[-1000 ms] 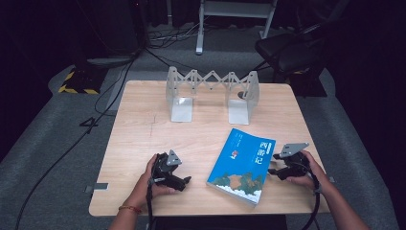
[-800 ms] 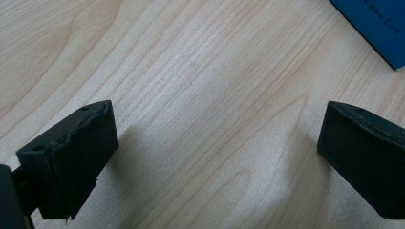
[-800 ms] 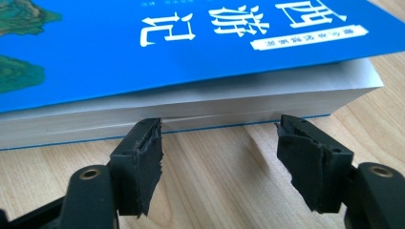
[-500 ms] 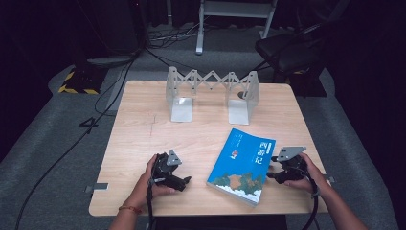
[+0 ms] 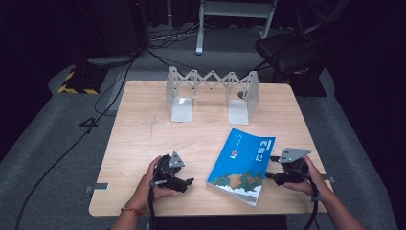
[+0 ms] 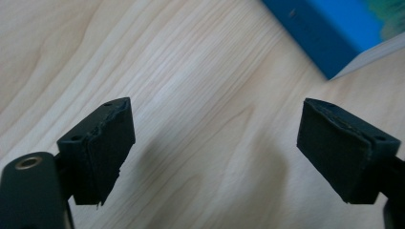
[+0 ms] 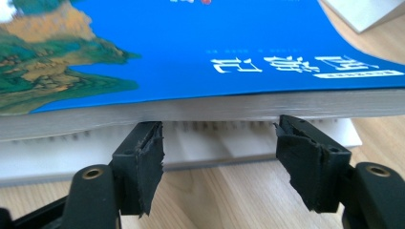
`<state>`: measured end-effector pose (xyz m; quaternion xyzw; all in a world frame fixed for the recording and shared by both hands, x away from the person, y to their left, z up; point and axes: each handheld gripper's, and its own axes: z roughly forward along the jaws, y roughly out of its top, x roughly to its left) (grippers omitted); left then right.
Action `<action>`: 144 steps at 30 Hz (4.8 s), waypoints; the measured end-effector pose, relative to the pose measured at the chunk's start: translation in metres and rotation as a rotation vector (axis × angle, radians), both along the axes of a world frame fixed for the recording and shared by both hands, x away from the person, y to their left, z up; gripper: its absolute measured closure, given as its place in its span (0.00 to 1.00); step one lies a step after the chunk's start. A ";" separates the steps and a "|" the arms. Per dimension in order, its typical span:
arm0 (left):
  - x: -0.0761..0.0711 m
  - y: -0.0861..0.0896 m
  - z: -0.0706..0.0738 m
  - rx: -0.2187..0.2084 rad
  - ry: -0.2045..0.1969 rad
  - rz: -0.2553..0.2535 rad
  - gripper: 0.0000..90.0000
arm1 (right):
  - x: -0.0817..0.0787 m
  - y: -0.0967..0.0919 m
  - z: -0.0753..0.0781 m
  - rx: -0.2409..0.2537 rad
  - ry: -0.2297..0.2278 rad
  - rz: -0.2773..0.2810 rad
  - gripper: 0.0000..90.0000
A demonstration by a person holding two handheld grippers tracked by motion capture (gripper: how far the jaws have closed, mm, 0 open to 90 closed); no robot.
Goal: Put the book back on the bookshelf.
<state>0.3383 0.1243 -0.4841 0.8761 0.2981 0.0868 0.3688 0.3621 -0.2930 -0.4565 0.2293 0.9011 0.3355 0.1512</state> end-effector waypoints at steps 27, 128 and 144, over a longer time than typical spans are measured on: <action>-0.034 -0.150 0.015 0.005 -0.158 -0.271 0.39 | 0.008 0.006 0.011 0.166 0.018 -0.058 0.35; 0.002 -0.026 0.030 -0.012 -0.158 -0.133 0.66 | 0.035 0.053 -0.012 0.037 -0.231 0.232 0.59; -0.020 -0.065 0.042 0.052 -0.243 -0.069 0.52 | 0.017 0.077 -0.001 -0.045 -0.278 0.237 0.66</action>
